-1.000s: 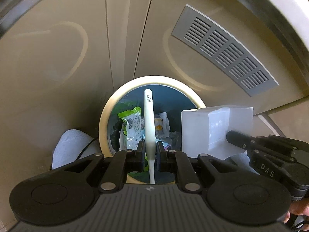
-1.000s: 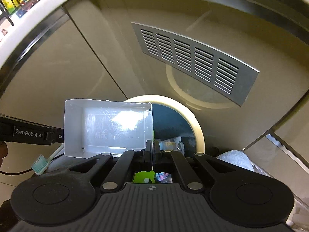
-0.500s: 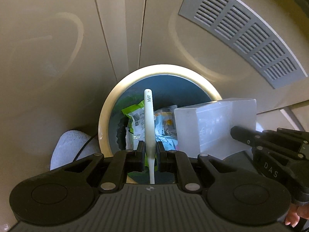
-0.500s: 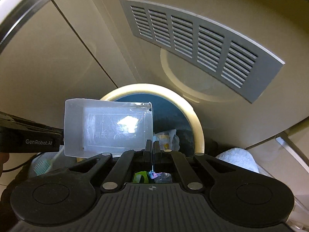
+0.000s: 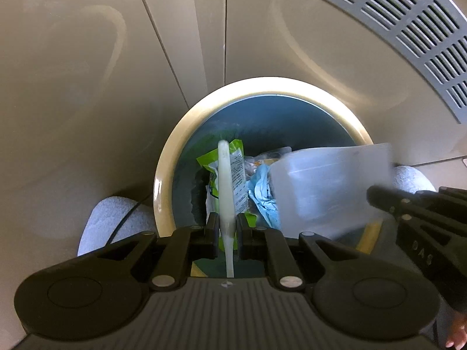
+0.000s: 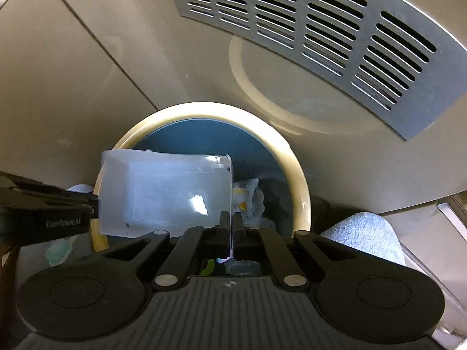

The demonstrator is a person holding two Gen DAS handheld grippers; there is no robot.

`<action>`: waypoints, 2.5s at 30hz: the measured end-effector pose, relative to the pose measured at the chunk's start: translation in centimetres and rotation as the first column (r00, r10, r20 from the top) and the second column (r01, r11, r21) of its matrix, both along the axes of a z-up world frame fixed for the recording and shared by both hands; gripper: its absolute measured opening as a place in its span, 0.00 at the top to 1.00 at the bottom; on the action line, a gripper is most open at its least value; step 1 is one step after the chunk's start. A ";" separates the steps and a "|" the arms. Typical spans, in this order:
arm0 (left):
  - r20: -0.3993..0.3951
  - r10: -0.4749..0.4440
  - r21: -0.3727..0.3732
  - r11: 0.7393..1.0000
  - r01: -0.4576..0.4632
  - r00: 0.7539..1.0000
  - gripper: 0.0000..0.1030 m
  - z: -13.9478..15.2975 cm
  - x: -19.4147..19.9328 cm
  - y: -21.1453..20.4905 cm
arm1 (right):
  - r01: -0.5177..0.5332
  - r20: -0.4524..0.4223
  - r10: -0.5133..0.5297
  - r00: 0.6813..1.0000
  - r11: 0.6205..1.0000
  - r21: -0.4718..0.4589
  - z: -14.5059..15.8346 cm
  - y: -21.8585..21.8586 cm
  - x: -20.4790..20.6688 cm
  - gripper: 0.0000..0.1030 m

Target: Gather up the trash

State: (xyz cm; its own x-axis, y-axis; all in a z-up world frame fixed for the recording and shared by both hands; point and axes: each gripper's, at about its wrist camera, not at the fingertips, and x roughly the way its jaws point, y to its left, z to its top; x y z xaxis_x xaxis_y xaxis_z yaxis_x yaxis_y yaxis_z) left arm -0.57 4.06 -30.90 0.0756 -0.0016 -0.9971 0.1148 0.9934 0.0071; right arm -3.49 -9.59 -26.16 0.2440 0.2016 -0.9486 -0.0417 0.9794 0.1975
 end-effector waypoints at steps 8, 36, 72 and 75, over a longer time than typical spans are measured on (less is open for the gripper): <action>0.088 -0.018 0.041 0.999 0.015 0.996 0.01 2.1 -0.7 0.2 | 0.033 0.044 -0.034 0.998 0.999 0.003 2.0 -0.6 -0.7 0.30; 0.249 0.001 0.000 1.000 -0.001 0.969 0.00 12.1 -8.9 2.3 | 0.002 0.299 -0.001 0.954 1.000 -0.004 13.0 -0.1 -9.6 0.00; 0.122 -0.003 0.064 0.998 -0.005 0.992 0.00 8.8 -8.4 1.8 | -0.039 0.177 0.049 0.983 0.997 -0.059 10.3 1.6 -8.6 0.00; 0.116 -0.005 0.070 0.998 -0.003 0.993 0.00 8.8 -8.3 1.7 | -0.037 0.176 0.047 0.983 0.998 -0.058 10.2 1.6 -8.6 0.00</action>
